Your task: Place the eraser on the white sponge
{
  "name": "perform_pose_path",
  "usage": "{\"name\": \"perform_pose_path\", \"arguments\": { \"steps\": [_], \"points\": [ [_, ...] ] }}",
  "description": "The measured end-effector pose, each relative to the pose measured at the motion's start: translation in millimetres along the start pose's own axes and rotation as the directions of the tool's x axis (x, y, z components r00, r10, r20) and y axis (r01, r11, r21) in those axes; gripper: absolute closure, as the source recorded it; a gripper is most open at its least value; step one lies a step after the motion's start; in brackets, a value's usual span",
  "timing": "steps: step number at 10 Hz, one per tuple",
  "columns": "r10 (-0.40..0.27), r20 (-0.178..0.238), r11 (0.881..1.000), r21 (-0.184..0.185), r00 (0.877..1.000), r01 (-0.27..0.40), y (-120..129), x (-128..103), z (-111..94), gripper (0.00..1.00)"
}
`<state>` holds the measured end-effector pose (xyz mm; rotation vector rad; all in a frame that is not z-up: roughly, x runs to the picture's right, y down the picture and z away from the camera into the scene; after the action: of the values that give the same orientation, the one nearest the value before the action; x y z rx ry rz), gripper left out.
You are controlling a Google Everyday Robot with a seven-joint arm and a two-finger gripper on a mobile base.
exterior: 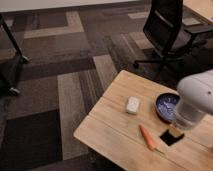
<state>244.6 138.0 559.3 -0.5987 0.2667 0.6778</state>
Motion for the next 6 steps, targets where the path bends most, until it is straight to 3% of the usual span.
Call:
{"name": "perform_pose_path", "arguments": {
  "steps": [4,5,6],
  "points": [
    [-0.005,0.005,1.000,0.000,1.000,0.005,0.4,-2.1,-0.5,1.00],
    [-0.045,0.025,0.999,0.011,0.999,0.045,-1.3,-15.4,-0.7,1.00],
    [-0.117,0.056,0.993,0.026,0.992,0.115,1.0,-42.6,-2.5,1.00]
  ]
}}
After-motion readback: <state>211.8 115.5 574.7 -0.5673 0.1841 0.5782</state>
